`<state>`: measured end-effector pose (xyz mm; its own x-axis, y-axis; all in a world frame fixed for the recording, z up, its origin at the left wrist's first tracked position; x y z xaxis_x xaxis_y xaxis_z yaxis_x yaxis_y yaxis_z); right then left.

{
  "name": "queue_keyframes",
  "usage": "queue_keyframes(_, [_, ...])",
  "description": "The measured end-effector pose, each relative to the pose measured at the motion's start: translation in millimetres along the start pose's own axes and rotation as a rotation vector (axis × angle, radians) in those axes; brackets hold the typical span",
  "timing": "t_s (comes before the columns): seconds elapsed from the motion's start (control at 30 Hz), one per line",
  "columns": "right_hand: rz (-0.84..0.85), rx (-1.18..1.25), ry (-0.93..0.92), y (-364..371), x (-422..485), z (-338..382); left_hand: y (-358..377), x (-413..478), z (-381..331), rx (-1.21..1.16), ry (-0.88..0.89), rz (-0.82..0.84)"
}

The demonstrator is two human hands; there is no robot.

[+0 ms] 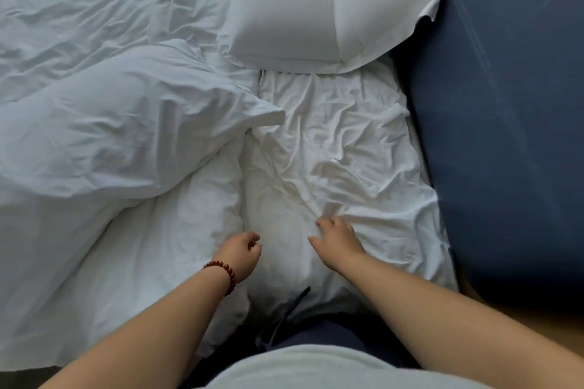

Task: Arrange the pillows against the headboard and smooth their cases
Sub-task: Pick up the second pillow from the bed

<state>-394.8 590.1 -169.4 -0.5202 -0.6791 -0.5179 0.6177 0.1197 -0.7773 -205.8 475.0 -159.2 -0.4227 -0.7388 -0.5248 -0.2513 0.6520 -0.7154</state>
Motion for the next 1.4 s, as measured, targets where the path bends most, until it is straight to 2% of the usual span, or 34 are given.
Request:
queue_keyframes(0.13, [-0.006, 0.033, 0.106, 36, -15, 60, -48, -18, 51, 0.065, 0.223, 0.023])
queue_keyframes(0.23, [0.045, 0.172, 0.152, 63, -26, 112, -87, -33, 92, 0.146, 0.355, 0.018])
queue_keyframes(0.33, [0.050, 0.278, 0.146, 86, -35, 164, -125, -41, 139, 0.154, 0.337, -0.026])
queue_keyframes(0.5, [-0.008, 0.251, 0.171, 97, -44, 204, -166, -47, 195, 0.080, 0.248, -0.111])
queue_keyframes(0.8, [-0.174, 0.330, 0.194, 92, -45, 231, -198, -49, 201, 0.116, 0.303, -0.317])
queue_keyframes(0.93, [-0.196, 0.351, 0.130, 82, -44, 260, -215, -40, 206, 0.180, 0.406, -0.409])
queue_keyframes(1.03, [-0.203, 0.353, 0.082, 79, -40, 286, -229, -30, 211, 0.226, 0.461, -0.396])
queue_keyframes(1.17, [-0.196, 0.376, 0.082, 87, -36, 329, -246, -18, 226, 0.250, 0.662, -0.390])
queue_keyframes(1.3, [-0.230, 0.585, 0.174, 110, -24, 389, -285, -6, 254, 0.316, 0.886, -0.453])
queue_keyframes(1.4, [-0.355, 0.926, 0.388, 127, -18, 433, -328, 11, 280, 0.389, 0.926, -0.453])
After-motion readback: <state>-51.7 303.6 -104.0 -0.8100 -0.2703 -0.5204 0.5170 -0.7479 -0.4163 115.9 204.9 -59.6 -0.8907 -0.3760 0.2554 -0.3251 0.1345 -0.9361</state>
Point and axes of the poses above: each hand's wrist, its own x-axis towards the middle knuckle, its own y-axis out of the palm, z = x × y, the point moved 3 cm from there along x, towards the middle knuckle, and after that the axes turned 8 degrees about -z, right-handed, at the moved point
